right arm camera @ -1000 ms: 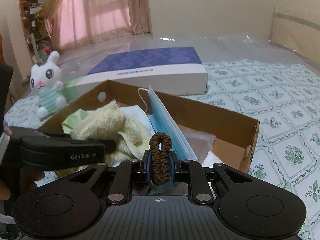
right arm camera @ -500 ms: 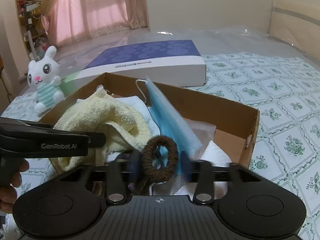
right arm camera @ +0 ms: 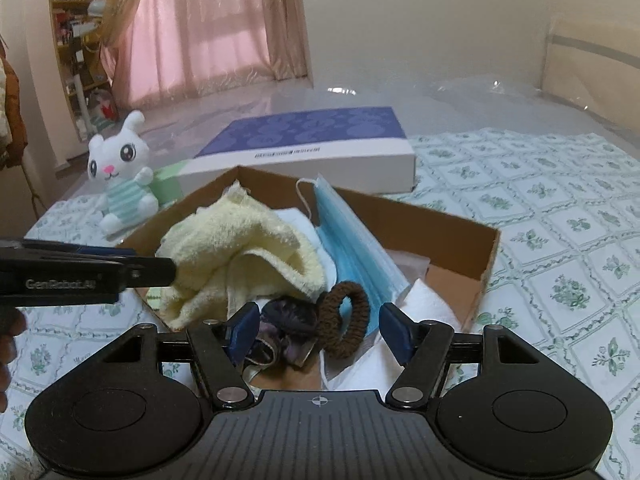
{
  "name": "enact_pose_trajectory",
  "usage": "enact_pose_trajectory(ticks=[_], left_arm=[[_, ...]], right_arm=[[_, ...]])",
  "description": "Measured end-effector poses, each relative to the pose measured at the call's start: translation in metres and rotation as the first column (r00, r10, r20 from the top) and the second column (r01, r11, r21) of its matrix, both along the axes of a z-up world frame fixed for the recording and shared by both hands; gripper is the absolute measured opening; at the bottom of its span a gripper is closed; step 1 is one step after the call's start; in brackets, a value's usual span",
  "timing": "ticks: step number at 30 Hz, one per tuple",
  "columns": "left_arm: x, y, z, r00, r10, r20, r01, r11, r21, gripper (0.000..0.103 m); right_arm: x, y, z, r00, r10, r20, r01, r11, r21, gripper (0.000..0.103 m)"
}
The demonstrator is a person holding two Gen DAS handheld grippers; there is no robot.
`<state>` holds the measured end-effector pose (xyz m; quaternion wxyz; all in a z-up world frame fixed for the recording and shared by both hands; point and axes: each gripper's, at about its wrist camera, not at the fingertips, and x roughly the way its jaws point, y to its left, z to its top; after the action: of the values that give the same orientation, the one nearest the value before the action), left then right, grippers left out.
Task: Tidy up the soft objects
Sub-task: 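Lower the towel and hair tie into the box and open both grippers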
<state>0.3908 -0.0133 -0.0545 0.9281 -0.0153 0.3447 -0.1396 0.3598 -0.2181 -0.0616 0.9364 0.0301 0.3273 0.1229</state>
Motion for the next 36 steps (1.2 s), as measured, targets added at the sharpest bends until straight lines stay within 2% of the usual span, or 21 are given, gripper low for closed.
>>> enact_pose_trajectory(ticks=[2, 4, 6, 7, 10, 16, 19, 26, 29, 31, 33, 36], left_arm=[[0.000, 0.002, 0.004, 1.000, 0.003, 0.008, -0.003, 1.000, -0.020, 0.024], [0.003, 0.001, 0.006, 1.000, 0.003, 0.023, -0.002, 0.999, -0.035, 0.018], [0.009, -0.003, 0.005, 1.000, -0.002, 0.024, 0.003, 0.999, -0.037, 0.015], [0.012, -0.005, 0.003, 1.000, -0.005, 0.018, 0.005, 0.999, -0.037, 0.011], [0.026, -0.018, -0.009, 0.999, -0.035, -0.026, 0.034, 0.999, -0.039, 0.009], [0.037, -0.045, -0.041, 0.992, -0.061, -0.114, 0.061, 0.998, -0.002, 0.009], [0.037, -0.047, -0.049, 0.991, -0.049, -0.122, 0.049, 0.999, 0.000, 0.010], [0.025, -0.044, -0.038, 0.993, -0.043, -0.110, 0.045, 0.999, 0.018, 0.012], [0.014, -0.040, -0.029, 0.995, -0.037, -0.095, 0.039, 0.999, 0.023, 0.020], [0.006, -0.036, -0.021, 0.996, -0.030, -0.086, 0.032, 0.999, 0.018, 0.031], [-0.004, -0.031, -0.012, 0.997, -0.025, -0.071, 0.026, 1.000, 0.015, 0.038], [-0.021, -0.024, 0.002, 0.999, -0.014, -0.044, 0.014, 1.000, 0.008, 0.044]], right_arm=[[-0.001, -0.003, 0.004, 1.000, -0.017, 0.018, 0.017, 1.000, 0.008, 0.065], [0.000, -0.006, 0.008, 0.999, -0.025, 0.037, 0.024, 0.999, 0.024, 0.055], [0.002, -0.009, 0.010, 0.998, -0.032, 0.049, 0.030, 0.999, 0.034, 0.040], [0.004, -0.009, 0.010, 0.998, -0.035, 0.051, 0.033, 0.999, 0.036, 0.037], [0.008, -0.011, 0.007, 0.998, -0.042, 0.040, 0.040, 0.998, 0.047, 0.034], [0.008, -0.015, -0.004, 0.999, -0.046, -0.008, 0.047, 0.998, 0.035, 0.034], [0.006, -0.016, -0.011, 0.998, -0.046, -0.040, 0.047, 0.999, 0.022, 0.034], [-0.004, -0.017, -0.014, 0.997, -0.037, -0.069, 0.039, 0.999, 0.032, 0.034], [-0.009, -0.016, -0.010, 0.997, -0.028, -0.075, 0.031, 0.999, 0.033, 0.035], [-0.014, -0.016, -0.006, 0.997, -0.023, -0.076, 0.027, 0.999, 0.040, 0.040], [-0.021, -0.014, -0.002, 0.997, -0.015, -0.071, 0.018, 0.999, 0.048, 0.051], [-0.034, -0.012, 0.006, 0.999, -0.011, -0.049, 0.014, 0.999, 0.051, 0.063]])
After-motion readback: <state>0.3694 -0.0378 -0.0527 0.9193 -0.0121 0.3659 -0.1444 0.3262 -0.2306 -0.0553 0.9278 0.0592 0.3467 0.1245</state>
